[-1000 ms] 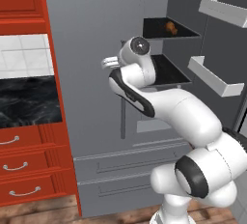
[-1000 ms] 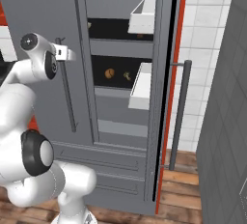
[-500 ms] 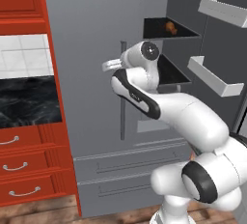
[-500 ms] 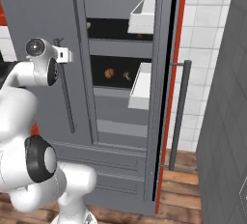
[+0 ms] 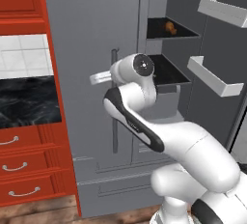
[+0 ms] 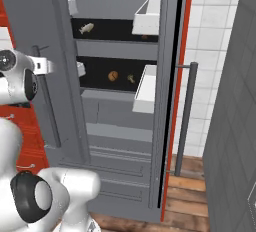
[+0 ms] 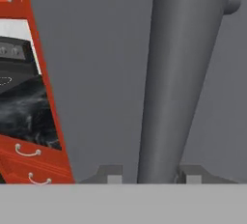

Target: Gather the potato and mushroom from the fridge and place them on a tray on the dining counter. Then gather the fish and chicken drumstick from the fridge and place them on the other tray.

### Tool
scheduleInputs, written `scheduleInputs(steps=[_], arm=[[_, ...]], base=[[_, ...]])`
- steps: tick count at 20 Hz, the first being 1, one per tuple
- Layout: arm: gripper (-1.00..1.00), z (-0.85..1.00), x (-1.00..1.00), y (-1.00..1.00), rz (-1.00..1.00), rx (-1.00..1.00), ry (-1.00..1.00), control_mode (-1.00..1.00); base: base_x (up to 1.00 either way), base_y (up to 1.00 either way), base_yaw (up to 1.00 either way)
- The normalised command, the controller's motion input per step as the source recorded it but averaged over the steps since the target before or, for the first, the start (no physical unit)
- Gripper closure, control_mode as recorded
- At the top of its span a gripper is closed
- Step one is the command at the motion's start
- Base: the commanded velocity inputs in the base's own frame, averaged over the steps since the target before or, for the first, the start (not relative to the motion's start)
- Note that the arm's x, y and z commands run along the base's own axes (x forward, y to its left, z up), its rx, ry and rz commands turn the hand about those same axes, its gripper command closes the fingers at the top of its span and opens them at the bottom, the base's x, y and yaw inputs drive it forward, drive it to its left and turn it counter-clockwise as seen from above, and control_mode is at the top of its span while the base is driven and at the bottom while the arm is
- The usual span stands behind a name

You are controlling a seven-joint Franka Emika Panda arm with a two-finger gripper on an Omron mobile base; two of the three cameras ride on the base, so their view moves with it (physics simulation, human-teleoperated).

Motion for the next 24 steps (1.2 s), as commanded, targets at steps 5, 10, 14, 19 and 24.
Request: scheduleInputs(steps=[5,10,14,19,24], arm=[[1.0,-0.04,-0.98,0.78,0.0,0.0,-0.05,-1.0],[-1.0,-0.09,-0.99,0.43,0.0,0.01,-0.06,-1.0],[-1.0,0.05,-0.84,-0.22,-0.06,0.19,0.0,-1.0],[-1.0,0.48,-0.64,-0.83,-0.09,0.42,0.07,-1.0],[-1.0,0.58,-0.29,-1.0,-0.04,0.48,0.19,-1.0]], base=[[0.0,0.0,0.0],[0.0,0.0,0.0],[0.0,0.0,0.0],[0.0,0.0,0.0],[0.0,0.0,0.0]])
